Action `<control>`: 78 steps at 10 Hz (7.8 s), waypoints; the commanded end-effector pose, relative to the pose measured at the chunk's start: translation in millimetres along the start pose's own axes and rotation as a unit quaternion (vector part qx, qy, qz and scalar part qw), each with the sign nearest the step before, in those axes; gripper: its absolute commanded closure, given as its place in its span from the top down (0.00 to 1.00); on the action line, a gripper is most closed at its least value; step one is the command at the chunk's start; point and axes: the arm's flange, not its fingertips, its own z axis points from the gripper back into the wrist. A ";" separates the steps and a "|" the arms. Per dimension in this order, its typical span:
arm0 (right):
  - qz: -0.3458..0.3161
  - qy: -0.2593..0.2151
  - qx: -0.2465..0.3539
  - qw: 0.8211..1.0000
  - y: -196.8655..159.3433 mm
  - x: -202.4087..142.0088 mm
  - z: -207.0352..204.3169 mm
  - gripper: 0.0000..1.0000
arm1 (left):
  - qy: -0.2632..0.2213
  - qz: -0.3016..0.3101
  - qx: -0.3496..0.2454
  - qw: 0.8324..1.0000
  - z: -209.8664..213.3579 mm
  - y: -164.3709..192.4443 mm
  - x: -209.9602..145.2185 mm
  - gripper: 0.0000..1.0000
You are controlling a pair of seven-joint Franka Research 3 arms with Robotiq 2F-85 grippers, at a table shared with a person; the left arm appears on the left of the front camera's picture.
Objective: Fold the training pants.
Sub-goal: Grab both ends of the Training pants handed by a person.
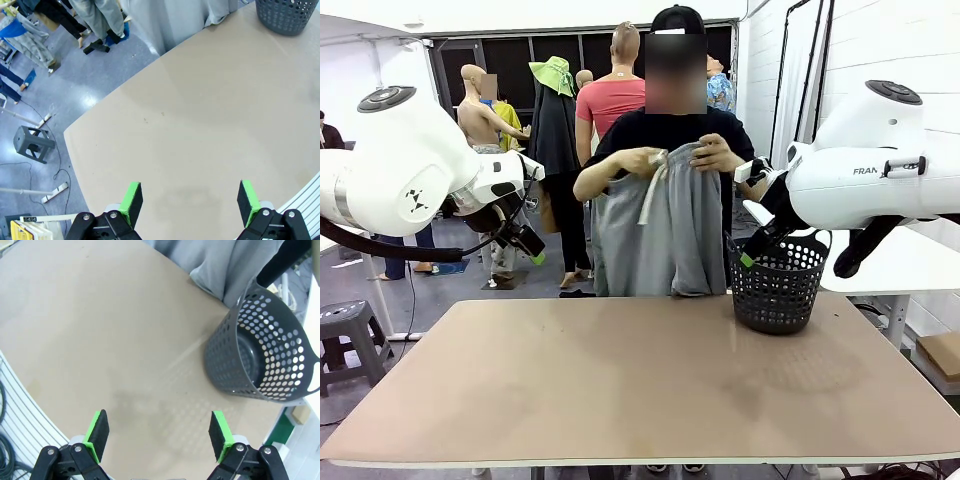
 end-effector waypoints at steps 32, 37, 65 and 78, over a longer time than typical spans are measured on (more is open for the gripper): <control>0.000 -0.002 -0.001 1.000 -0.3 0.6 0.1 1.00 | -0.001 -0.001 -0.001 1.000 0.6 -0.7 0.3 1.00; 0.000 -0.002 -0.001 1.000 -0.3 0.6 0.1 1.00 | -0.001 -0.001 -0.001 1.000 0.6 -0.7 0.3 1.00; 0.000 -0.002 -0.001 1.000 -0.3 0.6 0.1 1.00 | -0.001 -0.001 -0.001 1.000 0.6 -0.7 0.3 1.00; 0.000 -0.002 -0.001 1.000 -0.3 0.6 0.1 1.00 | -0.001 -0.001 -0.001 1.000 0.6 -0.7 0.3 1.00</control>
